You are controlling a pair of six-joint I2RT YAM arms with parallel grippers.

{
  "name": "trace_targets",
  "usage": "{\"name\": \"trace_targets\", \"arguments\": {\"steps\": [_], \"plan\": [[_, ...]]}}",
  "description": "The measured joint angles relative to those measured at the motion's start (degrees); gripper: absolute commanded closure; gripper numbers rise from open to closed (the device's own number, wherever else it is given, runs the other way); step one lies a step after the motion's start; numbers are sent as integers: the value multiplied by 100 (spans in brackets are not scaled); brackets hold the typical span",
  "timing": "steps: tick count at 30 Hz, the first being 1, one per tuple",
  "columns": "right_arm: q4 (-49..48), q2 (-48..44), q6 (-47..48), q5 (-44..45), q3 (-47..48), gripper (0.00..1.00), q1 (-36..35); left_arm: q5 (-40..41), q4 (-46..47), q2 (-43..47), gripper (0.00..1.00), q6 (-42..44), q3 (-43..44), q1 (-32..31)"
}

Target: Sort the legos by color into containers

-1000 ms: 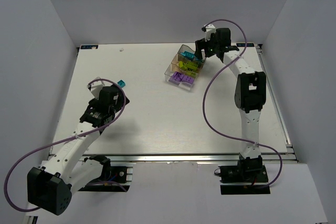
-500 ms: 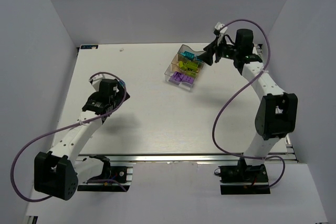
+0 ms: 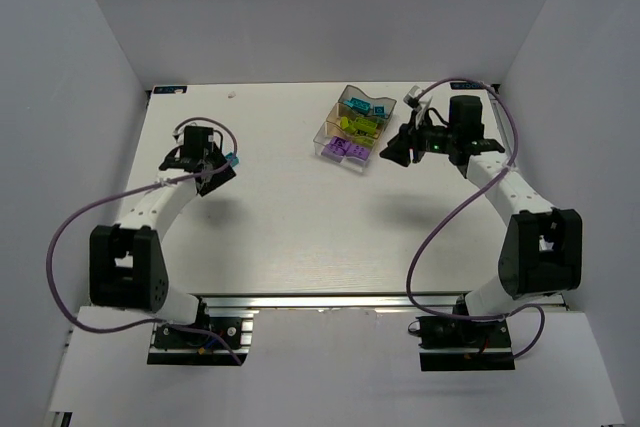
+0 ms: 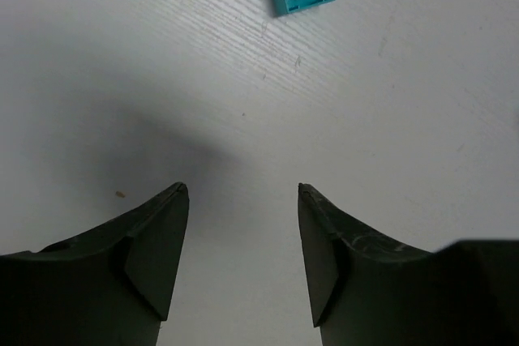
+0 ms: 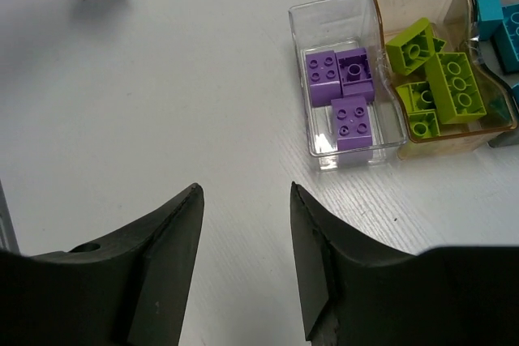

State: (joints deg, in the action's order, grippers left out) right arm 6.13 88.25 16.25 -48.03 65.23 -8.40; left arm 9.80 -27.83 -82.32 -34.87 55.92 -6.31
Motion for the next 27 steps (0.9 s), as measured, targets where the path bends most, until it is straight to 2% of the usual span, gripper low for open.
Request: {"name": "trace_targets", "arguments": {"steps": [2, 8, 9, 18, 25, 27], "plan": [[-7, -164, -20, 4, -136, 46, -2, -140, -146, -450, 29, 251, 361, 96], [-20, -293, -111, 13, -348, 45, -2, -262, -481, -1805, 27, 804, 1429, 199], [-22, -293, -125, 17, -376, 45, -2, -289, -518, -2009, 24, 839, 1604, 203], [-28, -291, -192, 37, -402, 44, -2, -444, -713, -3410, 24, 743, 3126, 208], [-26, -291, -210, 105, -420, 43, -2, -343, -1014, -3930, 30, 612, 3593, 208], [-26, -289, -212, 118, -420, 43, 0, -302, -1097, -3952, 35, 575, 3593, 208]]}}
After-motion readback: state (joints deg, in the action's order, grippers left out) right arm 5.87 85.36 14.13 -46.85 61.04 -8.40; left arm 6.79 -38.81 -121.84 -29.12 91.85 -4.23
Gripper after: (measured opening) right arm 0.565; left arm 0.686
